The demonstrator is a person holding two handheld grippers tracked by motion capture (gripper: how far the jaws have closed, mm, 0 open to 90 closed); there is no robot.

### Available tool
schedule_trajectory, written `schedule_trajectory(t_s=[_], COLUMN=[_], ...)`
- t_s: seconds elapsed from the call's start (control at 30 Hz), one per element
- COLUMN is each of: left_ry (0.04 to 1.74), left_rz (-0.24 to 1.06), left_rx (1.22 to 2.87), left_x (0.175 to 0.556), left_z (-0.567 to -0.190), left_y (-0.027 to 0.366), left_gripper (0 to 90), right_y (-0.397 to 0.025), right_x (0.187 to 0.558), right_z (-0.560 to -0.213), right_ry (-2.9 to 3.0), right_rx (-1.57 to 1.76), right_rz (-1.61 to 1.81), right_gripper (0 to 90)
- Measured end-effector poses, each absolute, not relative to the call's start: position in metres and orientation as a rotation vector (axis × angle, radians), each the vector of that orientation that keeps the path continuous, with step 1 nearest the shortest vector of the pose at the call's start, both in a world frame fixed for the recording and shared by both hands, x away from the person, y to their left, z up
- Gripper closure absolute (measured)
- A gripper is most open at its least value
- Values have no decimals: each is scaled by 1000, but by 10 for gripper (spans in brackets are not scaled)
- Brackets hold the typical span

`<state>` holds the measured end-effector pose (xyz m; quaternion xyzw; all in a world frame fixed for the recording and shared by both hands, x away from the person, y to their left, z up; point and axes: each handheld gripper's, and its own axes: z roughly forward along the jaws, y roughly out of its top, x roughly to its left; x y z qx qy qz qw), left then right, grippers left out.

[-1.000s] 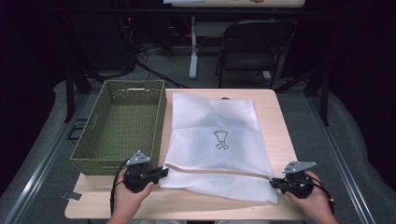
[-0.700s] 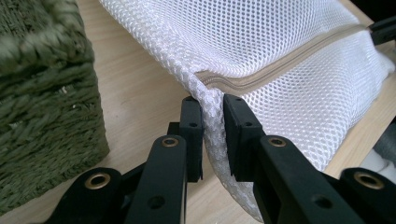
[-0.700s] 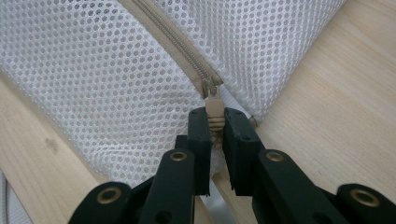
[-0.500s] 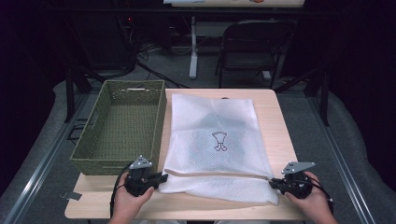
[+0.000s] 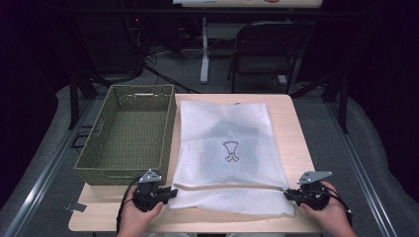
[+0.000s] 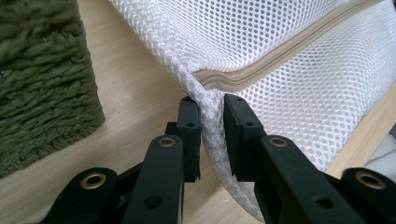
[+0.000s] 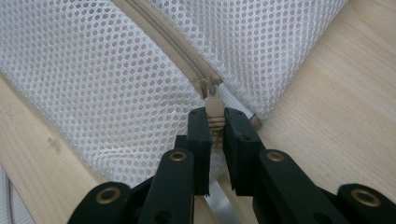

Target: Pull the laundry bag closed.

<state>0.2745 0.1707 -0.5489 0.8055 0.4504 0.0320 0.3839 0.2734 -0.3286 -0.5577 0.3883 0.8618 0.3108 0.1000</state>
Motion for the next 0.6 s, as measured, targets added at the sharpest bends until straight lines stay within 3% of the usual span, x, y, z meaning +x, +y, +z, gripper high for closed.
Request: schedule_trajectory(t_s=[0.27,0.6], left_ry=[1147,1156], left_rz=[128,191], left_rx=[2037,1999], left_x=[273,268], left_z=[-543,-528], left_y=[174,185], left_gripper=[659,504], right_y=[-329,-332], right_x=[274,273], right_z=[-558,-548], right_ry=[2546,2503], right_rx=[1155,1187], right_rz=[915,948], right_gripper=[785,592])
